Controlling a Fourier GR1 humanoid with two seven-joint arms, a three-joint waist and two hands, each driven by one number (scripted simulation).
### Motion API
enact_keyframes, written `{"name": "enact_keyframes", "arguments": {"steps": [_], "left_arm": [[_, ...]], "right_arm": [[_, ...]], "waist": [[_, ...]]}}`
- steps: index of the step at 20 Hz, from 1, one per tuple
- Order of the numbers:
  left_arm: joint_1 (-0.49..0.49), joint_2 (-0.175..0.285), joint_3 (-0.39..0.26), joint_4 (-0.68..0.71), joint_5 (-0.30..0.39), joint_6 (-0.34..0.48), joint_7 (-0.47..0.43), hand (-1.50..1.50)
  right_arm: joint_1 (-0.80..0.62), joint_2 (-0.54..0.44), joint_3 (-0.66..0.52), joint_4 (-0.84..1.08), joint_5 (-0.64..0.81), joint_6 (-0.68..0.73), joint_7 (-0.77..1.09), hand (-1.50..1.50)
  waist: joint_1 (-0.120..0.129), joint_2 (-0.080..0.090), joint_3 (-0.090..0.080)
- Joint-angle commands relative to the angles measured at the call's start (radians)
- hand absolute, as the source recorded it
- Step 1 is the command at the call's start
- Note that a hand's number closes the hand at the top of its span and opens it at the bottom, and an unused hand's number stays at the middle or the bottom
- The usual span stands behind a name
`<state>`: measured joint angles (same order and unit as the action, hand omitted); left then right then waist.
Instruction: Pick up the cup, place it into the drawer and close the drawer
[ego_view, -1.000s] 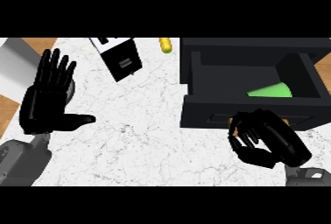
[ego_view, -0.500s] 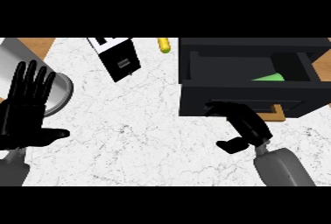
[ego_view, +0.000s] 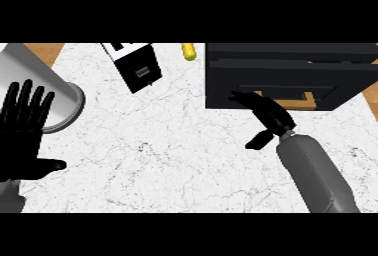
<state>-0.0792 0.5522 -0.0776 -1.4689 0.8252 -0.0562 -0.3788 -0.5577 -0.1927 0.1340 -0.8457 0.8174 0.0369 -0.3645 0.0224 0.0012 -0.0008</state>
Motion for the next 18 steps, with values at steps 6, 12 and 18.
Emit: {"name": "enact_keyframes", "arguments": {"steps": [6,12,18], "left_arm": [[0.002,0.002,0.054,0.034,0.006,-0.095,0.018,-1.50],[-0.026,-0.034,0.031,0.029,-0.031,-0.072,0.009,-1.50],[-0.025,-0.032,0.034,0.075,-0.028,-0.121,0.004,-1.50]], "right_arm": [[-0.282,-0.040,-0.139,0.451,-0.027,-0.014,-0.140,-1.50],[-0.378,-0.102,-0.171,0.573,-0.025,0.005,-0.174,-1.50],[-0.439,-0.139,-0.200,0.623,-0.041,0.016,-0.188,-1.50]], "waist": [[0.018,0.013,0.002],[0.038,0.022,0.003],[0.068,0.035,0.003]]}}
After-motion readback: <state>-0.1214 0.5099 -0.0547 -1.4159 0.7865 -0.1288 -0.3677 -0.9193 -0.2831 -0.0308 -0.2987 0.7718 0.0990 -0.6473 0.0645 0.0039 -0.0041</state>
